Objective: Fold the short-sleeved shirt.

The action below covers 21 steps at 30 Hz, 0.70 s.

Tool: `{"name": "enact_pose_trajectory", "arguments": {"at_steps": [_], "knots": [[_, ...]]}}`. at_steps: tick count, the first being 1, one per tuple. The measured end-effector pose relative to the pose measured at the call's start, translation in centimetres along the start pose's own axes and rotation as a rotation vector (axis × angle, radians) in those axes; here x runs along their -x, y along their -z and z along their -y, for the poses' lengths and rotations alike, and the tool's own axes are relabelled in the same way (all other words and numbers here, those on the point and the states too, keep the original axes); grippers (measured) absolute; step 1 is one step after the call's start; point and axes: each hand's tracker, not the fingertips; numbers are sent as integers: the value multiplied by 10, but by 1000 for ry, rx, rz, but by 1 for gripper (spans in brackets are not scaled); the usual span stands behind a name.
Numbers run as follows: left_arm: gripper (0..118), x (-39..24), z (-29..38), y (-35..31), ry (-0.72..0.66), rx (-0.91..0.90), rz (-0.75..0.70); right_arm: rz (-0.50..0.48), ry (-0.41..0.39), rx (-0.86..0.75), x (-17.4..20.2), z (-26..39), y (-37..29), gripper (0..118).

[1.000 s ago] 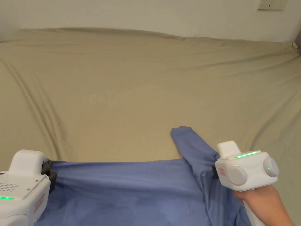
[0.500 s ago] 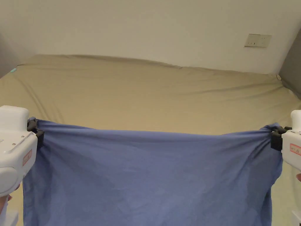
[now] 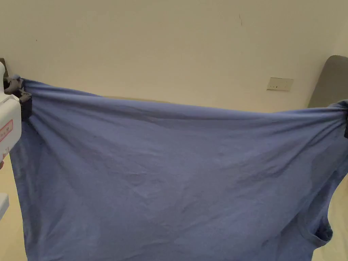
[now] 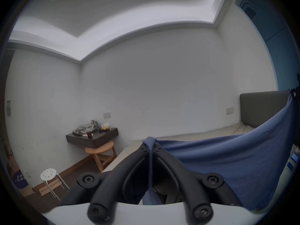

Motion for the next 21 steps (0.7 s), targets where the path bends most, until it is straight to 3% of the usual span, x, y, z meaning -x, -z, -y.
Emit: {"name": "enact_pose_trajectory", "arguments": {"at_steps": [6, 15, 21], "knots": [[0, 29, -52, -19, -92, -89, 6, 23, -42, -124, -9, -45, -36, 1], [0, 35, -140, -65, -71, -221, -29, 62, -80, -252, -18, -112, -55, 1], [0, 52, -180, -47, -88, -260, -24, 80, -118, -300, -18, -147, -47, 1]]}}
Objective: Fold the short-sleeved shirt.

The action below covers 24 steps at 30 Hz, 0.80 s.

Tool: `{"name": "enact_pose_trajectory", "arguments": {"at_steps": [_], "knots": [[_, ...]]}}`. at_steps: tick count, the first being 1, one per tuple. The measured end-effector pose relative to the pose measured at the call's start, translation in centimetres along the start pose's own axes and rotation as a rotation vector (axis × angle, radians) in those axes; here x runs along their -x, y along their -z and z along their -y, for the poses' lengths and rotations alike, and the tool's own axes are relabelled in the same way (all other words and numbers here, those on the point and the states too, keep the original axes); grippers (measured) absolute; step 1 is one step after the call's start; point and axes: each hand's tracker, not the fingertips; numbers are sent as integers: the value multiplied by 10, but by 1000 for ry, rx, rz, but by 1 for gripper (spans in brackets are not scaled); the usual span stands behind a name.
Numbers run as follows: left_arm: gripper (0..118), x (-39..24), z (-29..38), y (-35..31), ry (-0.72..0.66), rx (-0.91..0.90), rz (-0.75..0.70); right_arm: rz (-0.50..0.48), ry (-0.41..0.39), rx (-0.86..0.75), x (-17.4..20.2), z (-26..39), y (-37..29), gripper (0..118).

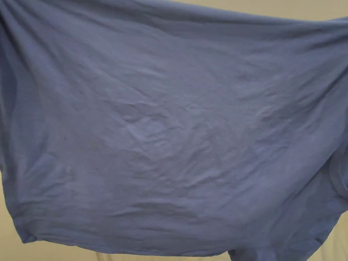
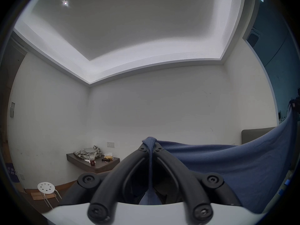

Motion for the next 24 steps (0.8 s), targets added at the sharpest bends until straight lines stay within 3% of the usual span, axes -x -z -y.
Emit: {"name": "enact_pose_trajectory", "arguments": {"at_steps": [10, 15, 21, 24], "knots": [[0, -17, 9, 86, 109, 78, -28, 9, -4, 18, 15, -6, 87, 1], [0, -31, 38, 129, 135, 147, -26, 34, -128, 55, 36, 19, 146, 1], [0, -57, 79, 176, 186, 160, -51, 45, -119, 52, 56, 53, 195, 1], [0, -70, 87, 195, 184, 163, -50, 97, -216, -15, 67, 66, 214, 1]]}}
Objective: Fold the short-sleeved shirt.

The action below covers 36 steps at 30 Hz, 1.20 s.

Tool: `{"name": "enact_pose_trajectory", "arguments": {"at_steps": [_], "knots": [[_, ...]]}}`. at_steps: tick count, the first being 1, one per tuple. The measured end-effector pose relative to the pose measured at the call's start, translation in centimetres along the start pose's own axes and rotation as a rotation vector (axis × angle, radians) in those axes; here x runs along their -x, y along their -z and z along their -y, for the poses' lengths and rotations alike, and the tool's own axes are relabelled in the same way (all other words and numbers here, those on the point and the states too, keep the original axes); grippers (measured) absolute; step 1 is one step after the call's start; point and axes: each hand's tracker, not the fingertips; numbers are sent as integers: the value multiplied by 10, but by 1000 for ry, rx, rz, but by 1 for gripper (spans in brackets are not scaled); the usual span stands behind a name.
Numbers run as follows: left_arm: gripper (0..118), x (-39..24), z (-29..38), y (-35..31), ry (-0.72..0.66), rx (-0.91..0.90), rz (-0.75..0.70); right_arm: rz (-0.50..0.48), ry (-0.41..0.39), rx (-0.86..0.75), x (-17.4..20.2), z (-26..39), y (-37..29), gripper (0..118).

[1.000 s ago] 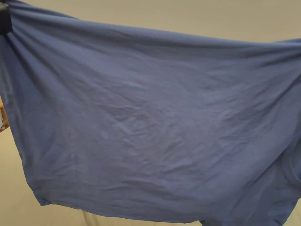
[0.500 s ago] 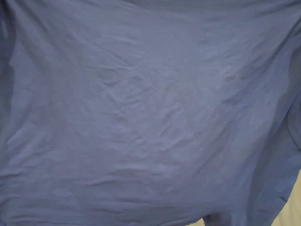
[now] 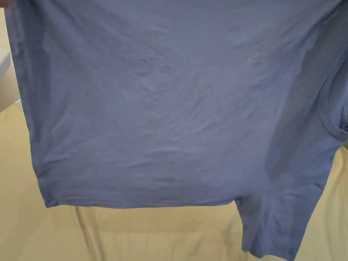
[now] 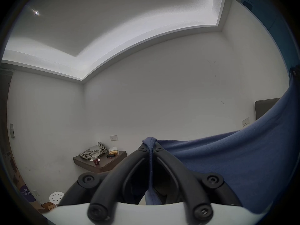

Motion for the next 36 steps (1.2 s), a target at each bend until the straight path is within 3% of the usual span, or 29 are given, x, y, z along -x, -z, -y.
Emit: {"name": "enact_pose_trajectory", "arguments": {"at_steps": [8, 13, 18, 21, 28, 36], "knots": [[0, -32, 20, 76, 48, 12, 10, 11, 40, 47, 20, 13, 56, 1], [0, -52, 37, 118, 71, 37, 18, 3, 19, 89, 45, 35, 91, 1], [0, -79, 69, 160, 81, 78, 1, -16, -6, 143, 78, 74, 114, 1], [0, -96, 105, 169, 56, 133, 19, -52, 20, 217, 99, 113, 117, 1], [0, -123, 220, 154, 151, 292, 98, -191, -9, 402, 149, 222, 87, 1], [0, -121, 356, 75, 134, 504, 210, -358, 41, 621, 174, 323, -21, 1]]}}
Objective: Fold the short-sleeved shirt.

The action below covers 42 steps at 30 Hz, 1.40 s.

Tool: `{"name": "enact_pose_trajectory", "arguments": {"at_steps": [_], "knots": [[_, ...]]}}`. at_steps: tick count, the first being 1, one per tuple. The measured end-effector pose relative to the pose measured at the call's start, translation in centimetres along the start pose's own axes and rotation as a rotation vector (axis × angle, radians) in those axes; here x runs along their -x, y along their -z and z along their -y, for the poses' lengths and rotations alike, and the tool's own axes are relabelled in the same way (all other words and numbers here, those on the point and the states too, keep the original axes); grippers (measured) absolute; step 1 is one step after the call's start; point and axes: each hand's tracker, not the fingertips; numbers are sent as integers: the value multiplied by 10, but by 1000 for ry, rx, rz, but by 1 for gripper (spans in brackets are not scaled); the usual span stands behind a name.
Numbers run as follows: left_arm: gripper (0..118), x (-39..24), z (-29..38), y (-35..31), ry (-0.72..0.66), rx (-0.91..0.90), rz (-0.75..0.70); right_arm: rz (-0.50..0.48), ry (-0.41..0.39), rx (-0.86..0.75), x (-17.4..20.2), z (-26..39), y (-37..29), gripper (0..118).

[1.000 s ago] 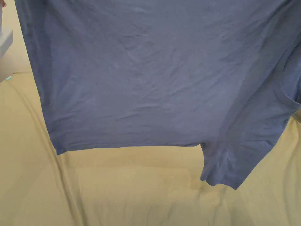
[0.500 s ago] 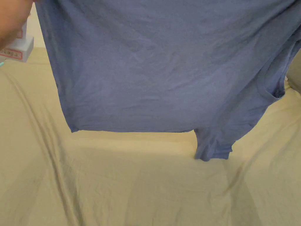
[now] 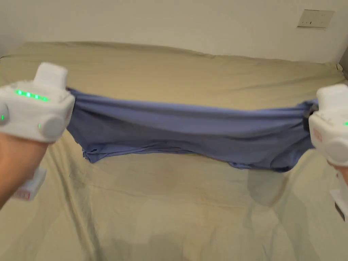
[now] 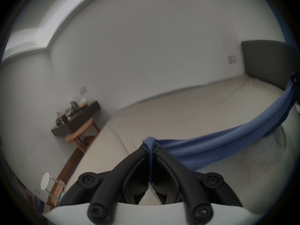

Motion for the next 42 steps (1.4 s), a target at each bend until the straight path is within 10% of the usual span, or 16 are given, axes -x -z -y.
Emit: {"name": "enact_pose_trajectory", "arguments": {"at_steps": [13, 35, 40, 42], "knots": [[0, -19, 220, -149, 104, 379, 204, -177, 127, 396, 37, 192, -169, 1], [0, -10, 297, -237, 212, 592, 289, -271, 185, 738, 7, 282, -221, 2], [15, -13, 289, -240, 189, 574, 252, -150, 92, 724, 21, 283, -222, 57], [58, -7, 279, -243, 134, 556, 224, -138, 124, 680, 13, 275, -227, 102]]}}
